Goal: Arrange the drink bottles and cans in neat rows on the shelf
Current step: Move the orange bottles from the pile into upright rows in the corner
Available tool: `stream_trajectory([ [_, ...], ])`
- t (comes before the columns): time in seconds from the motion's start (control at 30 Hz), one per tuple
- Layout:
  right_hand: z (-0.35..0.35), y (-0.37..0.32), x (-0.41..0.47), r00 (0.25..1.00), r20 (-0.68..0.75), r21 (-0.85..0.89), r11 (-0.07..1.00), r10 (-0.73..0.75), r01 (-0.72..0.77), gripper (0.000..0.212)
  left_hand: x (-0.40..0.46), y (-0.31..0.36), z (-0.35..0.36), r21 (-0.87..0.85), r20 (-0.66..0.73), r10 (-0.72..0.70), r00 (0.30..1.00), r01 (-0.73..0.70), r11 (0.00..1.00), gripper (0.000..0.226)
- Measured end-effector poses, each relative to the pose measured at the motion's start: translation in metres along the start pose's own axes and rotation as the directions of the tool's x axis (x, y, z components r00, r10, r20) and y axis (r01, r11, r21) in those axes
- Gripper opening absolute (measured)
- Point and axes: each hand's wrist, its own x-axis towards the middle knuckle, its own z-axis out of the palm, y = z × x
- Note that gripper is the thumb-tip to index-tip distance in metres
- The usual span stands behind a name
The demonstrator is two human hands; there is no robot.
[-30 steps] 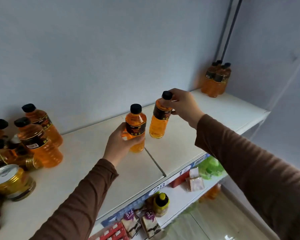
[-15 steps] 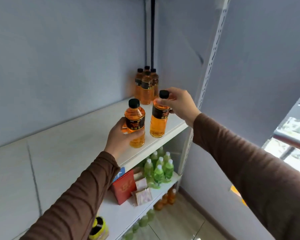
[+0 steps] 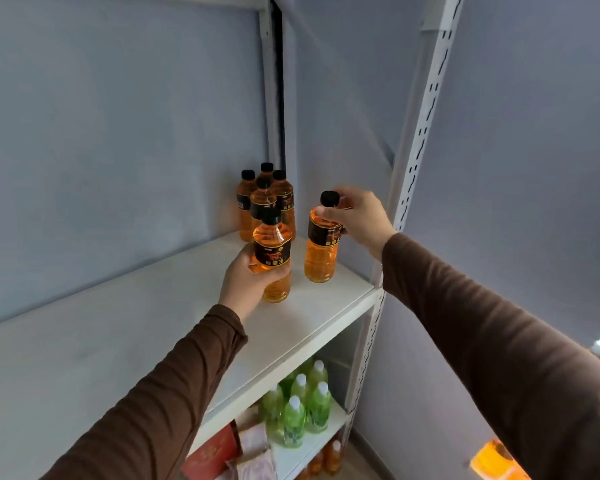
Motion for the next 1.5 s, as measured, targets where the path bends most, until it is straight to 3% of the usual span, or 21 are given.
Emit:
stream_trajectory([
  [0.43, 0.043, 0.030, 0.118, 0.988, 0.150, 0.023, 0.999, 0.022, -0.026, 0.018, 0.092, -0.024, 0.043, -0.062, -0.141, -0.080, 0.987, 0.072, 0.996, 0.055],
  [0.73, 0.056, 0.040, 0.151, 0.971, 0.240, -0.037, 0.999, 0.008, 0.000, 0.028, 0.112, -0.026, 0.059, 0.054, -0.273, -0.124, 0.954, 0.145, 0.988, 0.063],
  [0.87, 0.053, 0.036, 0.157, 0.959, 0.281, -0.188, 0.978, -0.029, 0.085, 0.031, 0.111, -0.025, 0.066, 0.081, -0.272, -0.107, 0.956, 0.134, 0.988, 0.063],
  [1.03, 0.047, 0.020, 0.160, 0.936, 0.343, -0.429, 0.874, -0.076, 0.228, 0.031, 0.099, -0.031, 0.070, 0.135, -0.300, -0.085, 0.950, 0.130, 0.982, 0.072],
  [1.17, 0.039, 0.007, 0.162, 0.903, 0.393, -0.591, 0.704, -0.175, 0.394, 0.038, 0.089, -0.043, 0.074, 0.206, -0.292, -0.093, 0.952, 0.157, 0.966, 0.066],
  [1.37, 0.032, -0.007, 0.160, 0.839, 0.501, -0.722, 0.431, -0.214, 0.541, 0.030, 0.095, -0.045, 0.075, 0.237, -0.264, -0.100, 0.959, 0.165, 0.957, 0.069],
  [1.5, 0.030, -0.013, 0.158, 0.821, 0.524, -0.750, 0.336, -0.226, 0.570, 0.031, 0.098, -0.046, 0.076, 0.250, -0.248, -0.112, 0.962, 0.175, 0.952, 0.071],
])
